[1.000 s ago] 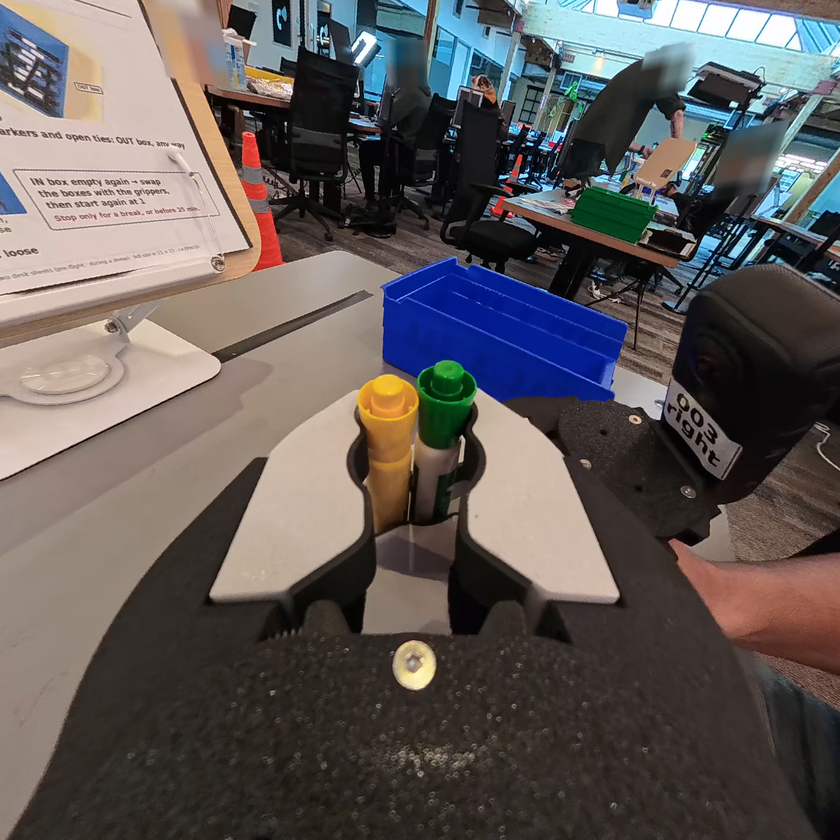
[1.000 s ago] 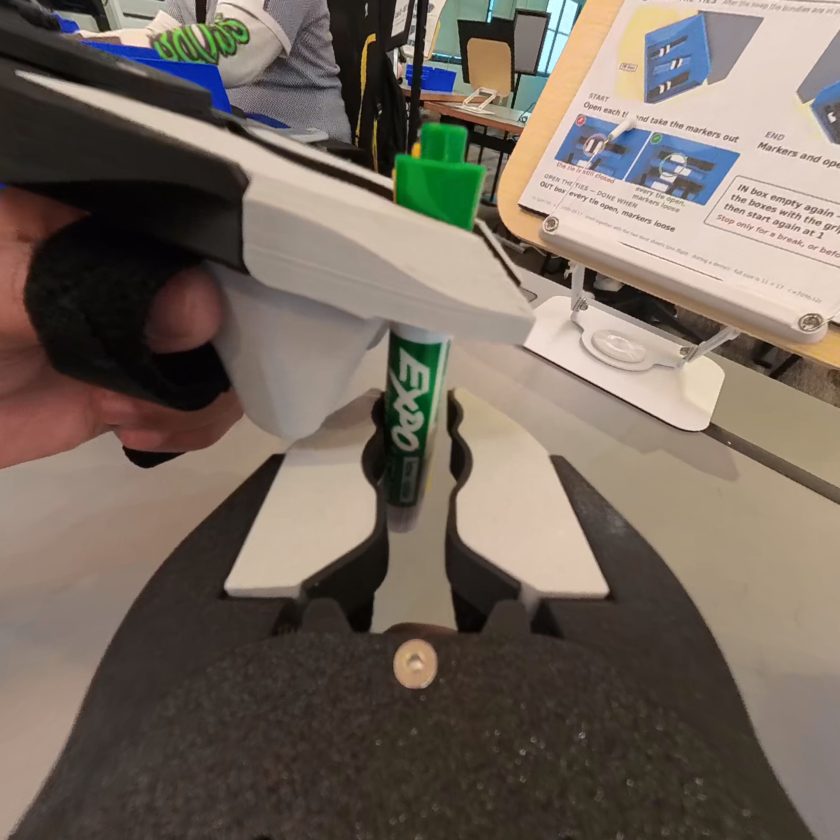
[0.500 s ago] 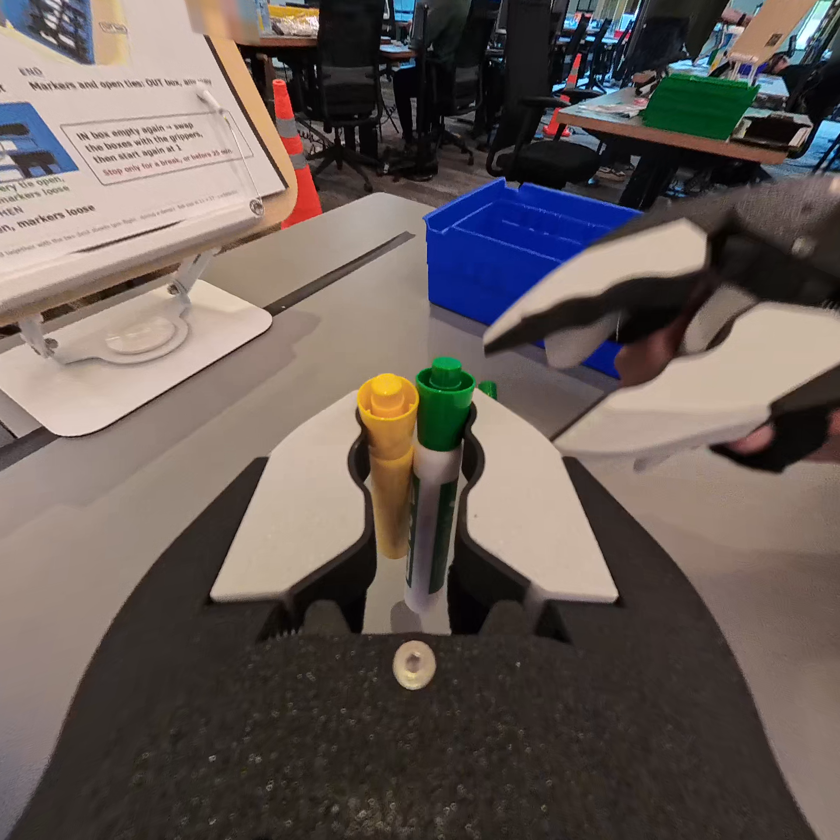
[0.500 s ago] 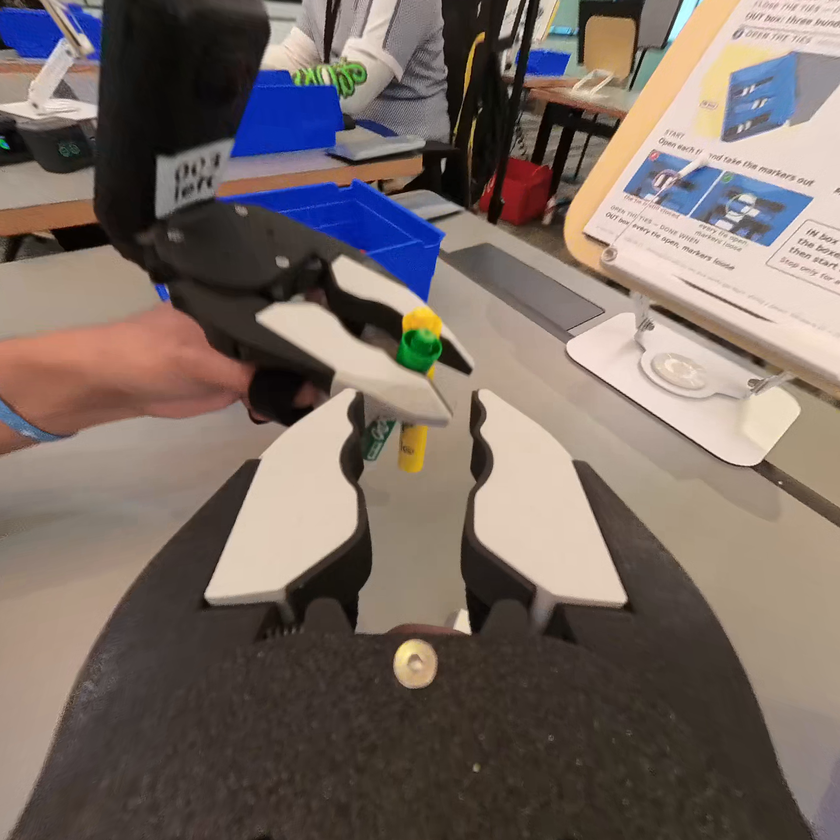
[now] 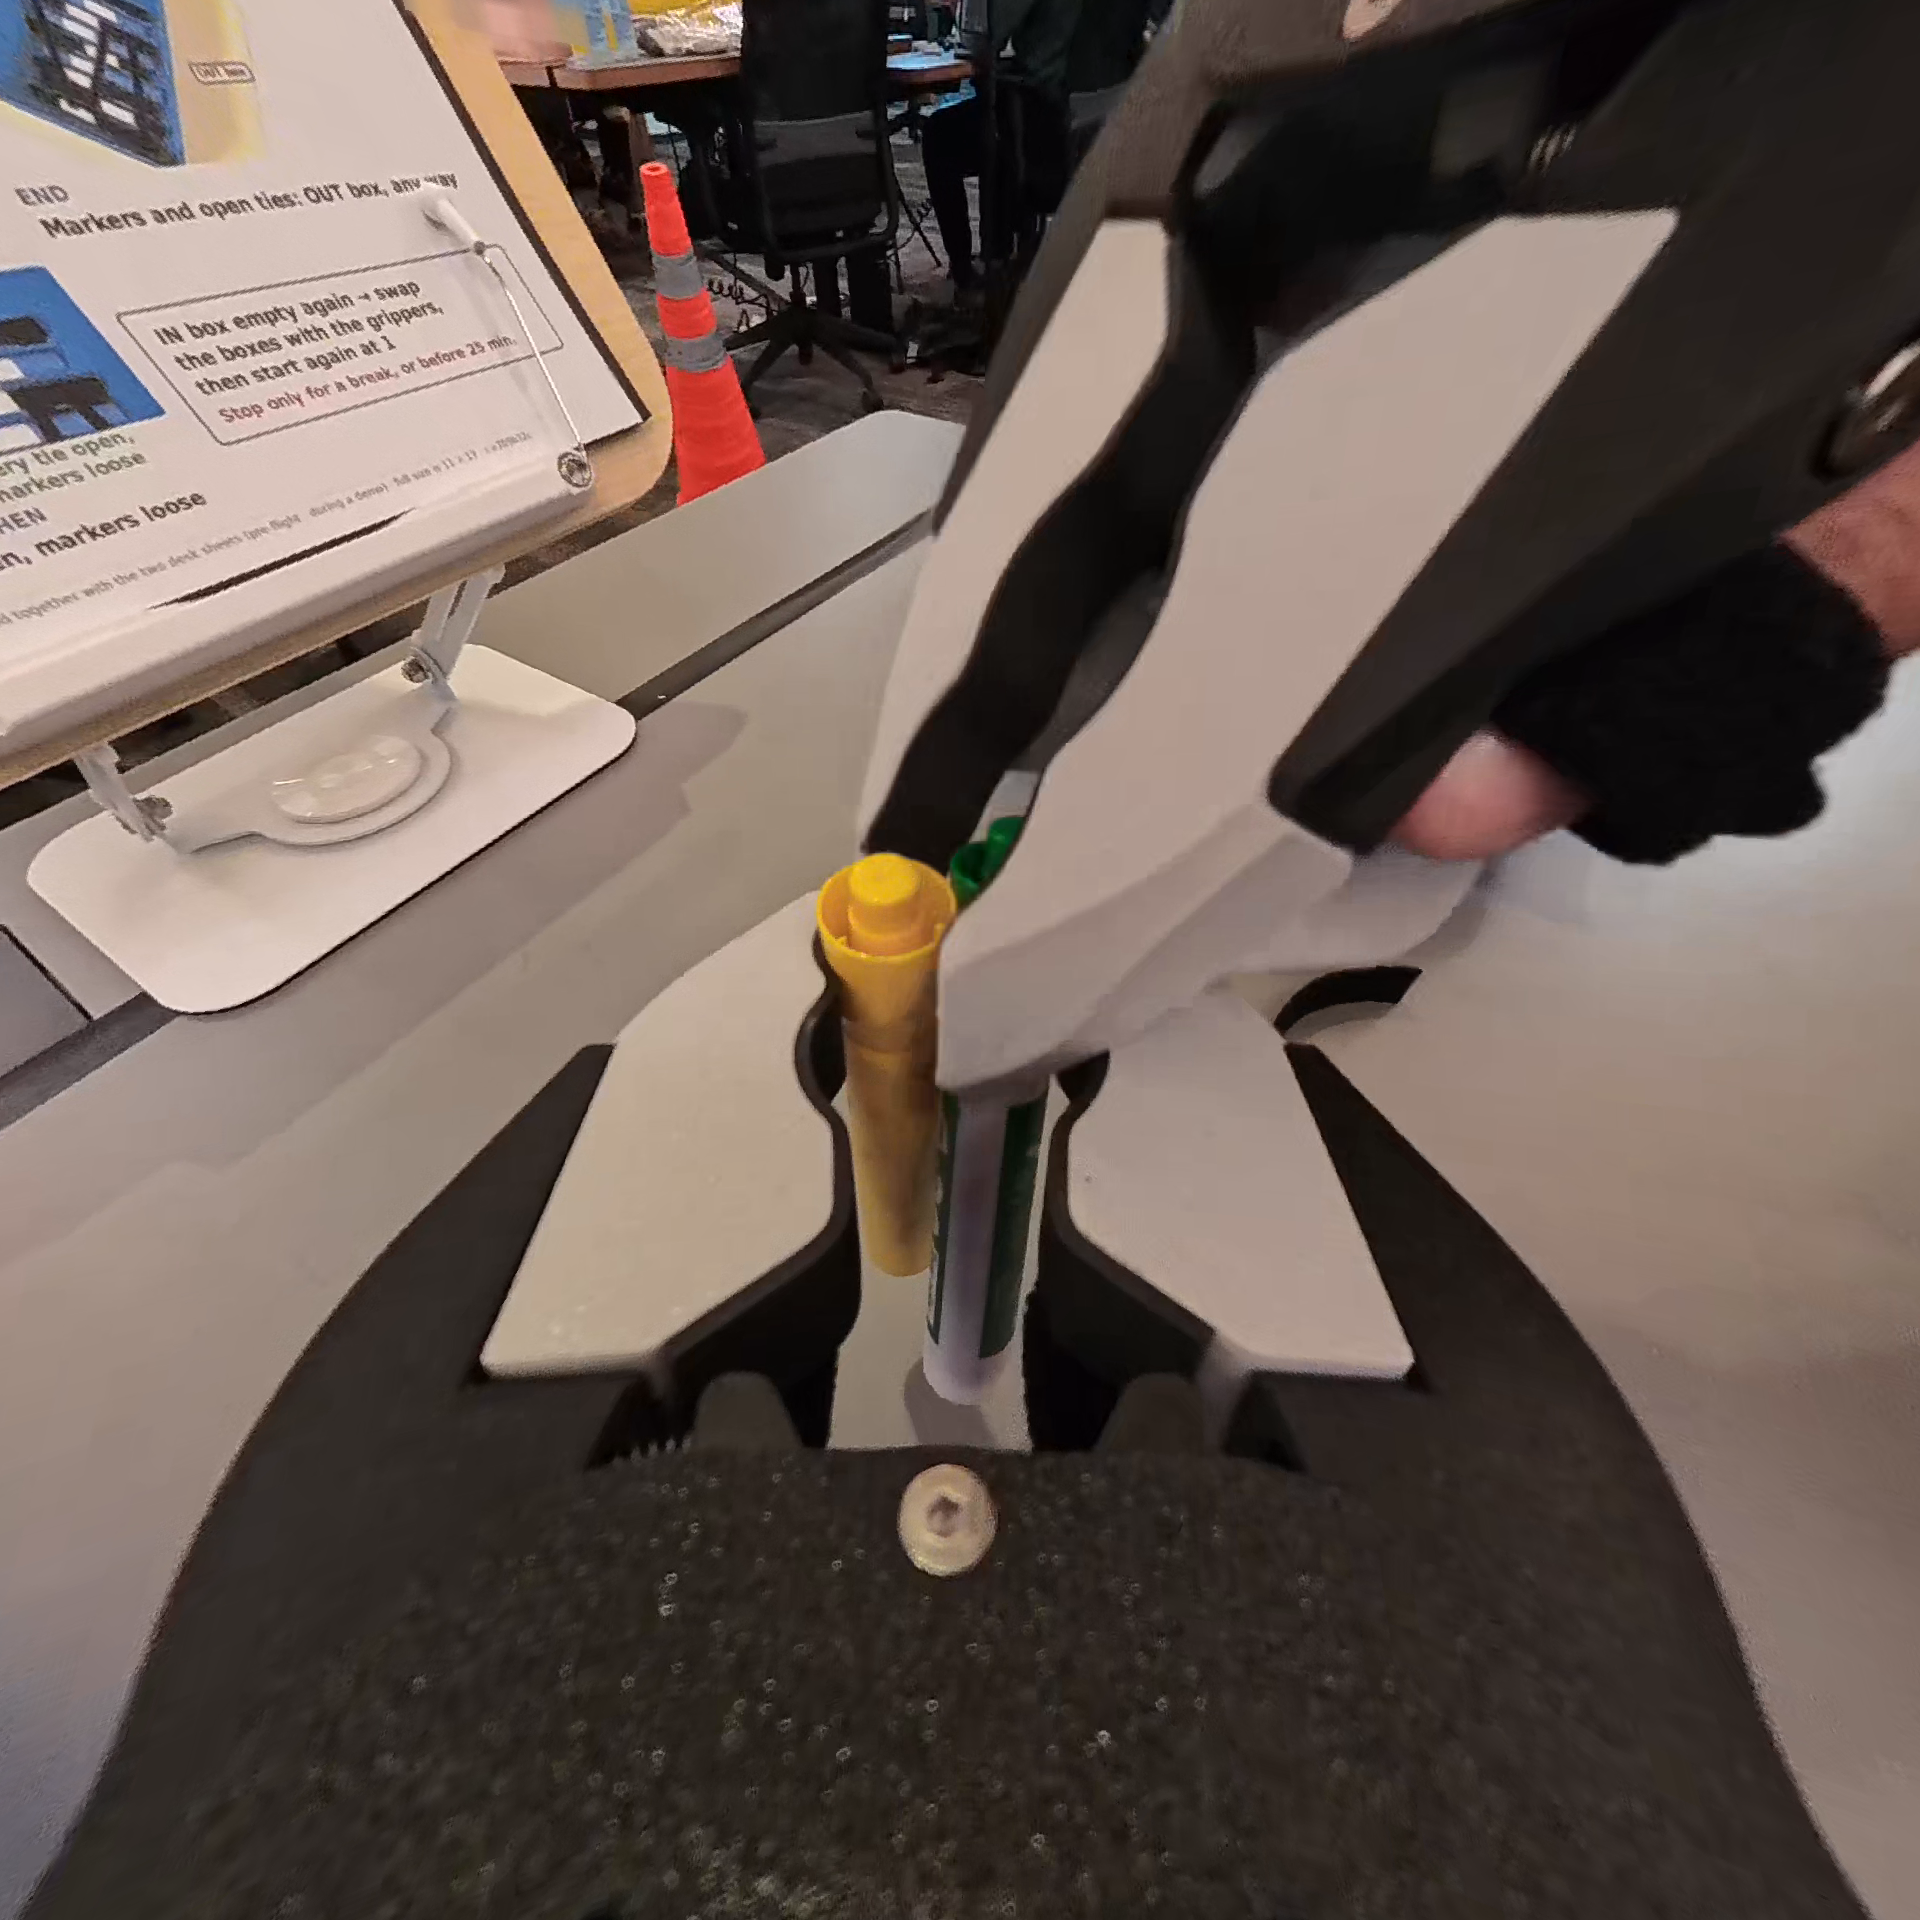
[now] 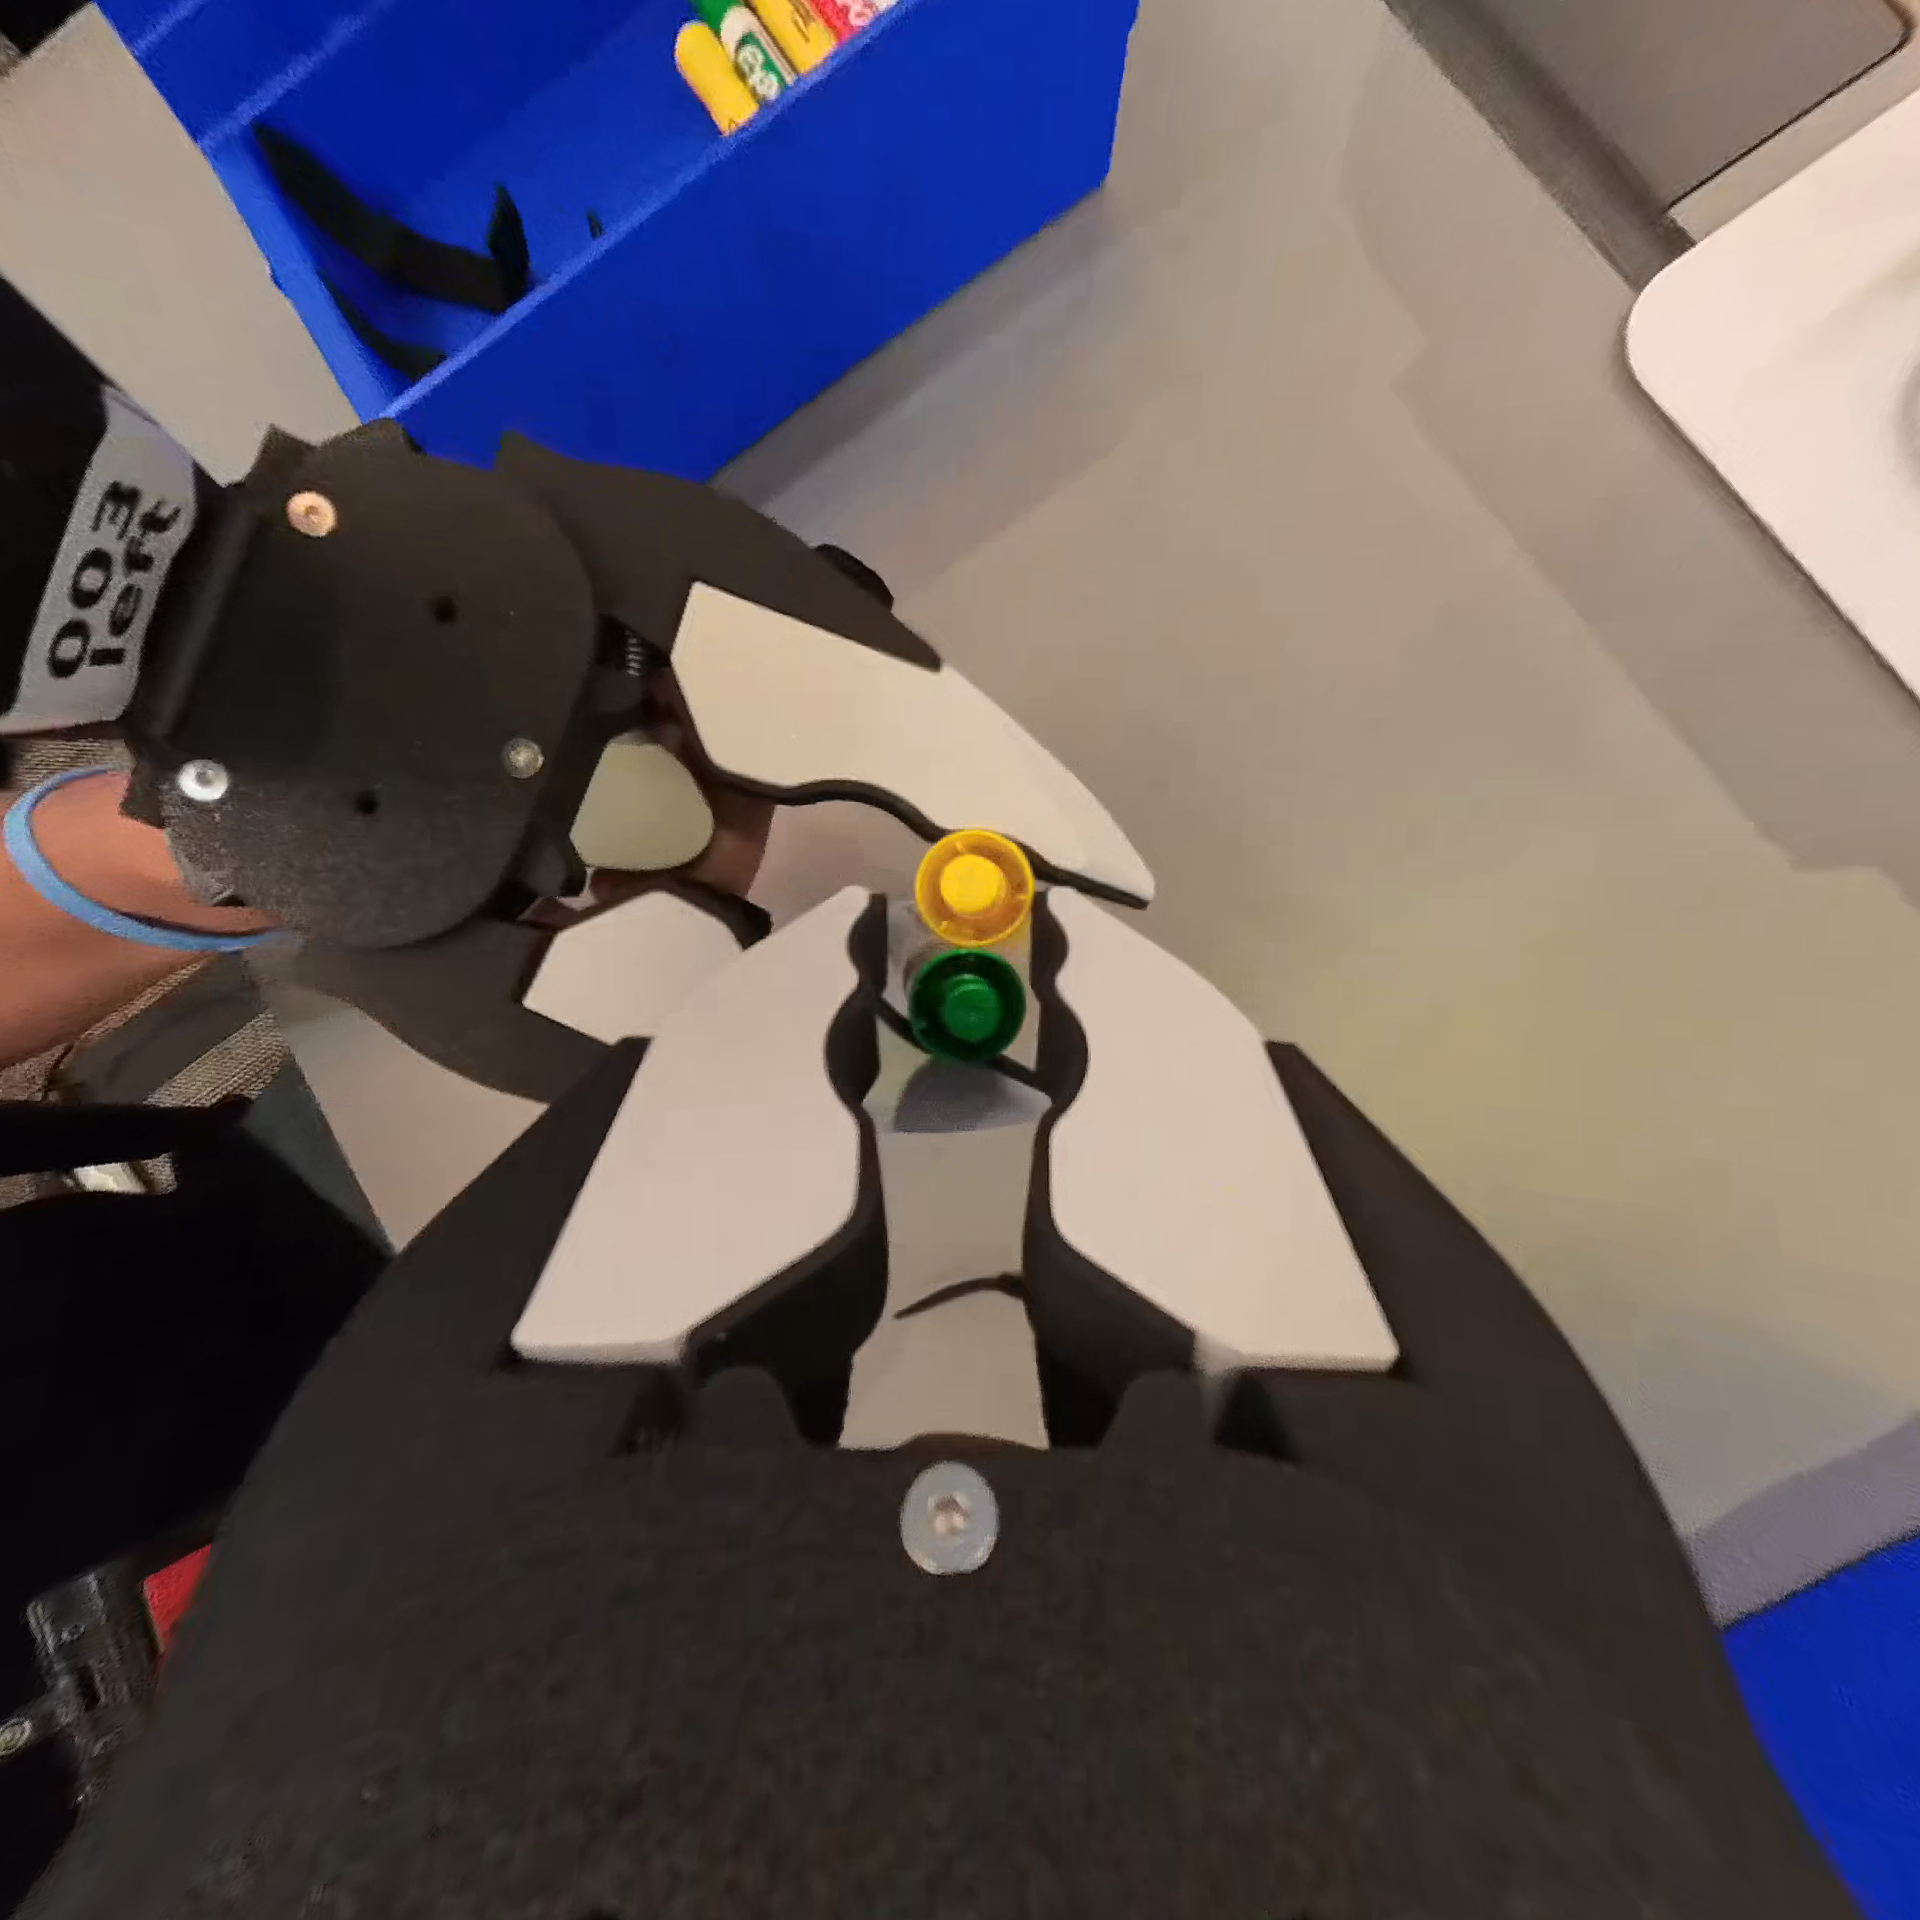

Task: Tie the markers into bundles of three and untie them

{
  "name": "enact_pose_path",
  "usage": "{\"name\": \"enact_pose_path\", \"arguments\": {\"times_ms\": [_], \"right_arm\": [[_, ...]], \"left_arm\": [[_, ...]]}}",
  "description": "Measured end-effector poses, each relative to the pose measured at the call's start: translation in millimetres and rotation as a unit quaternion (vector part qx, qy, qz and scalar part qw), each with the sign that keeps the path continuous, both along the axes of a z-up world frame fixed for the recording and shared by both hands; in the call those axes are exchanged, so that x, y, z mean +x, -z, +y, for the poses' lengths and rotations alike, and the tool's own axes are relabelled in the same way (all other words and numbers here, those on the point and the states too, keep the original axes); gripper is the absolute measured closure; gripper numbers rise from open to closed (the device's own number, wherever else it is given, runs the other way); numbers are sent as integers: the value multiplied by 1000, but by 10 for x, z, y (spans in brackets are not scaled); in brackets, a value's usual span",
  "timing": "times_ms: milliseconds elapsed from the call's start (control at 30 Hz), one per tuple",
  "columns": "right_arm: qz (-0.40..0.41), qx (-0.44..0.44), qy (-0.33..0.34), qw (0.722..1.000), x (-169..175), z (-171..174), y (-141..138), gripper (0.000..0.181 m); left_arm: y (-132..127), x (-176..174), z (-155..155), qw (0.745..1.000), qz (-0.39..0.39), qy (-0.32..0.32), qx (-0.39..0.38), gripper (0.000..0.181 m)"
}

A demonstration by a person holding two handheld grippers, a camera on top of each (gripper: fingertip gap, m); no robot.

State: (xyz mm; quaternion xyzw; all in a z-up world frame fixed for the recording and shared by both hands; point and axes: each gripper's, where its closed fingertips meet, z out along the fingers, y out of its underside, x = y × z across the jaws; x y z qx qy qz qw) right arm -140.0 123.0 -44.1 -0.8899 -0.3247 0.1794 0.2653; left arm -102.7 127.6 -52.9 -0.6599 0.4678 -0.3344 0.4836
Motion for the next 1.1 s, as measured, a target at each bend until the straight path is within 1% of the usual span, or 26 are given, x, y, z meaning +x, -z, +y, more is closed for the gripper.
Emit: {"name": "enact_pose_path", "arguments": {"times_ms": [100,300,400,433,567,633,700,800,867,900,1000,1100], "right_arm": [[-26,-7,3,1000,40,-7,25,162],[-64,-41,-5,997,84,-48,78,163],[-90,-39,-12,995,102,-43,87,164],[-88,-40,-11,995,98,-38,80,163],[-39,-31,-15,999,51,-14,-2,161],[7,-5,-6,1000,67,14,-134,145],[47,37,7,998,165,42,-290,136],[71,92,15,993,387,8,-370,137],[80,111,25,990,498,-31,-326,135],[89,102,26,990,508,-84,-270,133],[107,81,20,991,433,-258,-72,123],[98,98,34,990,329,-355,215,120]], "left_arm": [[19,12,-20,1000,7,4,4,145],[69,32,-37,1000,17,3,9,145],[81,38,-26,1000,21,-2,13,144],[74,36,-23,1000,18,-2,10,144],[11,6,-11,1000,8,-1,10,145],[0,-26,-2,1000,11,-1,9,145],[2,-75,19,1000,12,-5,9,145],[29,-156,40,1000,12,-8,-1,145],[40,-202,48,1000,9,-10,-6,145],[45,-222,56,1000,8,-13,-7,145],[42,-250,62,1000,-1,-18,-15,145],[3,-237,56,999,-23,-12,-41,145]]}}
